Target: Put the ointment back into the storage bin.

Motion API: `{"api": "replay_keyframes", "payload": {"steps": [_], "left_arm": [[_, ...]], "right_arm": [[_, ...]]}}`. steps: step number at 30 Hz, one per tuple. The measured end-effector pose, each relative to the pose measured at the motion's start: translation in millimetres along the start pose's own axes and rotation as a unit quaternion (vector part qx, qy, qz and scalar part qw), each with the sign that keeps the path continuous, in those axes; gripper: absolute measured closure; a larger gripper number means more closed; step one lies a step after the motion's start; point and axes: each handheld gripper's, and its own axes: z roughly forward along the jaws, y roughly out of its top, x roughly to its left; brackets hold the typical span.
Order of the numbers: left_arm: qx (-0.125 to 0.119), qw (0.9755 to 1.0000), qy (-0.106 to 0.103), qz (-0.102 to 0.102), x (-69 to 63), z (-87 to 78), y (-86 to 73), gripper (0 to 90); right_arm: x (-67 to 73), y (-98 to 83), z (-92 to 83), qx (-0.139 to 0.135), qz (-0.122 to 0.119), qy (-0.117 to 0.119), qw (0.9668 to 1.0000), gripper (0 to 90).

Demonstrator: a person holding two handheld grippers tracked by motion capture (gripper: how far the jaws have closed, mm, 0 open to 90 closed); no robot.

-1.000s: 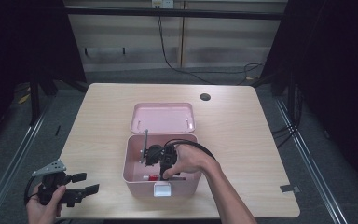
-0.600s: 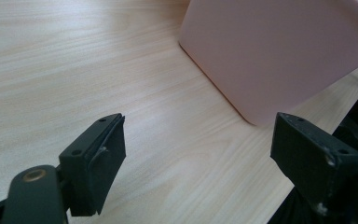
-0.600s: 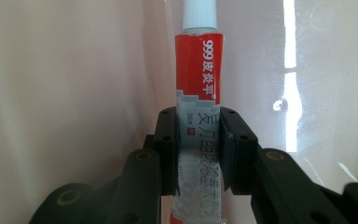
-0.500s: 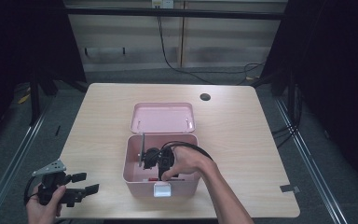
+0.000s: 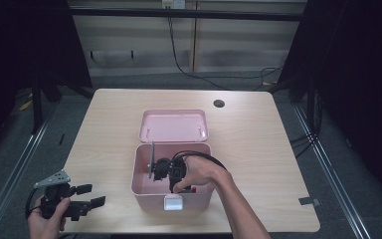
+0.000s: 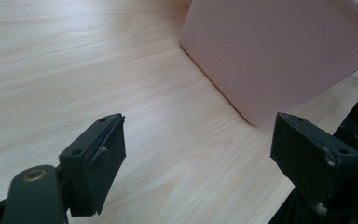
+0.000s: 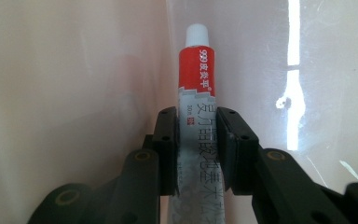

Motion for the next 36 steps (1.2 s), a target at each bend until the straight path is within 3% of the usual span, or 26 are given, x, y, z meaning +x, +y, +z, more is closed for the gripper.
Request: {"api": "replay_keyframes", "payload": {"steps": [11,18,24,36], "left_arm": [[0.002,1.0000,0.002,0.000,0.1,0.4,0.0,17.7],[0.002,1.0000,0.002,0.001,0.2,0.3,-0.1,17.7],[0.000,1.0000,0.006,-0.002,1.3,-1.7,-0.5,17.7],[0.000,1.0000,0.005,-0.002,1.4,-1.7,-0.6,17.7]], "right_arm": [[1.0,-3.9,-3.2,-0.007,0.002,-0.004,1.0000,68.9],[3.5,-6.4,-10.2,-0.004,0.005,-0.026,0.9996,66.8],[4.9,-9.2,-12.5,-0.005,0.011,-0.028,0.9995,66.6],[8.2,-18.2,-23.6,-0.026,0.016,-0.043,0.9986,65.9]]}}
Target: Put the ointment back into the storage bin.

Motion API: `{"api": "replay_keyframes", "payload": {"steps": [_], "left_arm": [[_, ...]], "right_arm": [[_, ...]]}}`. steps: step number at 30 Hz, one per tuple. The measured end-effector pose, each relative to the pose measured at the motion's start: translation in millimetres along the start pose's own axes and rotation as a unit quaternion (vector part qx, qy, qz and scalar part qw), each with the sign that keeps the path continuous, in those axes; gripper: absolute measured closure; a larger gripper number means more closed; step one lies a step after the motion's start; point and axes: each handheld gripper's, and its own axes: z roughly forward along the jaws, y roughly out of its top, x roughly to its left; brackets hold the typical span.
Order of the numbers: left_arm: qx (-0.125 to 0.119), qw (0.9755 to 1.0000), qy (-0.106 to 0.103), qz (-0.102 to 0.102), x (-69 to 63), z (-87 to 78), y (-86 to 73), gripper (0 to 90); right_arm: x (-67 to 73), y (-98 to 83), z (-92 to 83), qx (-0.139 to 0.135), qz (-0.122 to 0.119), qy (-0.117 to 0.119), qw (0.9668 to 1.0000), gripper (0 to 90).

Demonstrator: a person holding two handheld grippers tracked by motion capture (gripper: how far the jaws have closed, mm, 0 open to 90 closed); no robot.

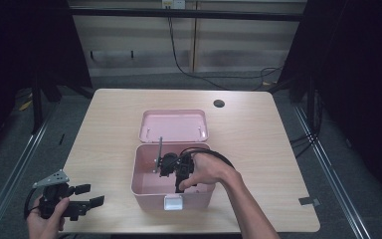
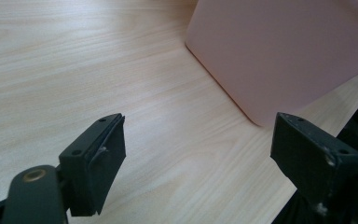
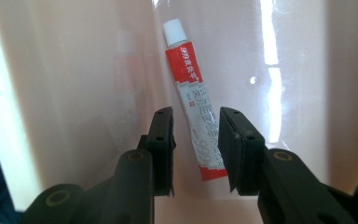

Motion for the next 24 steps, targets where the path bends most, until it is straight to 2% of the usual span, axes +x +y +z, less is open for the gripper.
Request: {"api": "replay_keyframes", "payload": {"steps": [13,24], "left_arm": [[0.002,1.0000,-0.002,0.001,-1.0,1.4,0.4,17.7],[0.004,1.0000,-0.002,0.004,-1.4,2.0,0.7,17.7]], "right_arm": [[4.6,-0.9,-13.4,-0.005,-0.007,-0.008,0.9999,64.9],[6.4,-6.4,-31.4,-0.017,0.005,-0.015,0.9997,64.4]]}}
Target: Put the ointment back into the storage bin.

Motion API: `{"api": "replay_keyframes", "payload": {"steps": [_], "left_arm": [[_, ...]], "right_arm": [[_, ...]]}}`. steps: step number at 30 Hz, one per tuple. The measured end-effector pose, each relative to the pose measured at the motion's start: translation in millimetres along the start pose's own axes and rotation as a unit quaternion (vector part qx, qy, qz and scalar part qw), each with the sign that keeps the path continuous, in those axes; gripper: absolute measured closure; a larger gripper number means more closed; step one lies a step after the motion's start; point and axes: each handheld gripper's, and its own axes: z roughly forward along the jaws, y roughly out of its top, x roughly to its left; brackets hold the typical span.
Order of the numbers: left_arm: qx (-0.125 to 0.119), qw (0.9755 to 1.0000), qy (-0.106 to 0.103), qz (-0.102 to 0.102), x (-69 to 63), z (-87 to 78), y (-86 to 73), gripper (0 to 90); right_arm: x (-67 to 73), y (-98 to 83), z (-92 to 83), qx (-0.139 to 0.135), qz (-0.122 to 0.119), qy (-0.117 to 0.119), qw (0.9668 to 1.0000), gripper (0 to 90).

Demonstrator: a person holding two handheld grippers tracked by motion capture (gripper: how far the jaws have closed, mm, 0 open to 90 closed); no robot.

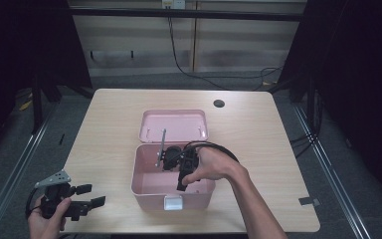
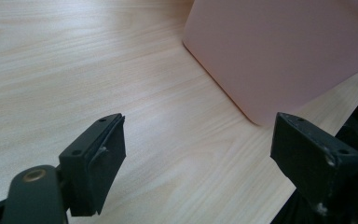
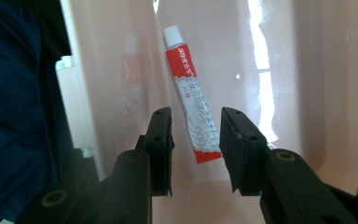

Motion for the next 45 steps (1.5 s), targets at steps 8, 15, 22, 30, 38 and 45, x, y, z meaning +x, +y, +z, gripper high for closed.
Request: {"api": "replay_keyframes", "payload": {"steps": [8,15,22,30,38,45], "left_arm": [[0.000,1.0000,0.000,-0.001,0.1,0.3,0.0,17.7],[0.001,1.0000,-0.002,-0.001,-0.2,0.7,-0.2,17.7],[0.001,1.0000,-0.003,-0.001,-0.2,0.9,-0.1,17.7],[0.002,1.0000,-0.003,0.000,-0.4,0.9,-0.1,17.7],[0.001,1.0000,-0.003,-0.001,-0.4,0.7,-0.2,17.7],[0.002,1.0000,-0.002,-0.001,-0.5,0.9,-0.2,17.7]], "right_arm": [[0.8,-2.7,-15.6,-0.013,0.002,-0.013,0.9998,64.4],[2.1,-5.3,-25.0,-0.010,0.000,-0.016,0.9998,64.5],[2.8,-8.1,-30.9,-0.012,-0.003,-0.019,0.9997,65.0],[3.3,-14.2,-37.2,-0.015,0.006,-0.018,0.9997,64.7],[4.1,-23.7,-48.5,-0.018,0.012,-0.025,0.9994,63.1],[5.5,-34.0,-55.9,-0.017,0.018,-0.030,0.9992,62.4]]}}
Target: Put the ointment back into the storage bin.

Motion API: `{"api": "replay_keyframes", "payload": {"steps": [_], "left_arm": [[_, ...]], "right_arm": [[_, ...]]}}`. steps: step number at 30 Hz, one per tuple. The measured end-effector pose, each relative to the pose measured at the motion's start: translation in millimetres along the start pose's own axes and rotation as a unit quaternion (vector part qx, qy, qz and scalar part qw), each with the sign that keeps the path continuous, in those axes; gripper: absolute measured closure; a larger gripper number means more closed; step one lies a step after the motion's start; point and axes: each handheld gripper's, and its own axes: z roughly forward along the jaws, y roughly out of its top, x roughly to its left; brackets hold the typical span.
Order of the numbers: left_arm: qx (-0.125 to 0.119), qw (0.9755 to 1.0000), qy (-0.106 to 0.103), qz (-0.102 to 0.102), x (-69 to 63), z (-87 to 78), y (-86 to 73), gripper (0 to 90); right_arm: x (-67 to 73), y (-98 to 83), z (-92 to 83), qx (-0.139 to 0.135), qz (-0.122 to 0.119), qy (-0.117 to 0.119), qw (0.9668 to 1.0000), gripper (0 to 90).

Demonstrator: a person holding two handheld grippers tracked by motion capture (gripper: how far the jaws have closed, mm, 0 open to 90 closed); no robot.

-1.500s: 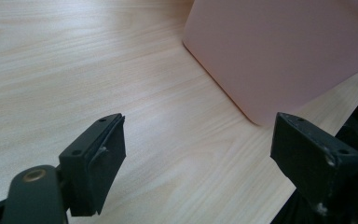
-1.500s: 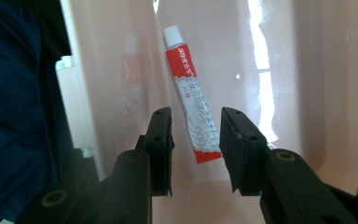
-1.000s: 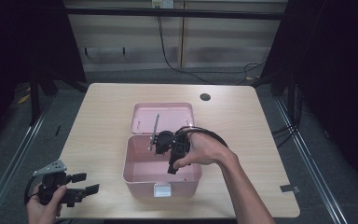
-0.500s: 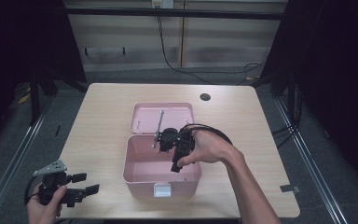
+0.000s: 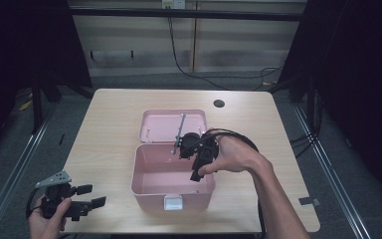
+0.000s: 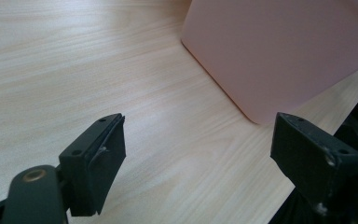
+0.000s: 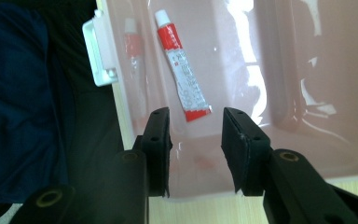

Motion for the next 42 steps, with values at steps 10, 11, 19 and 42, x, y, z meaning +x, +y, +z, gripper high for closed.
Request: {"api": "replay_keyframes", "payload": {"steps": [10,11,19,42], "left_arm": [[-0.001,1.0000,0.000,-0.001,0.3,-0.1,-0.1,17.7],[0.000,1.0000,0.000,-0.001,0.3,-0.1,-0.1,17.7],[0.003,1.0000,0.001,0.004,0.2,0.4,0.4,17.7],[0.004,1.0000,0.003,0.001,0.1,1.6,0.3,17.7]], "right_arm": [[0.2,-14.3,-8.6,-0.007,0.011,-0.009,0.9999,59.4],[0.0,-16.0,-9.3,-0.008,0.011,-0.010,0.9999,59.4],[1.0,-31.0,-14.3,-0.013,0.021,-0.020,0.9995,55.9],[6.6,-90.5,-5.0,-0.016,0.068,-0.033,0.9970,46.1]]}}
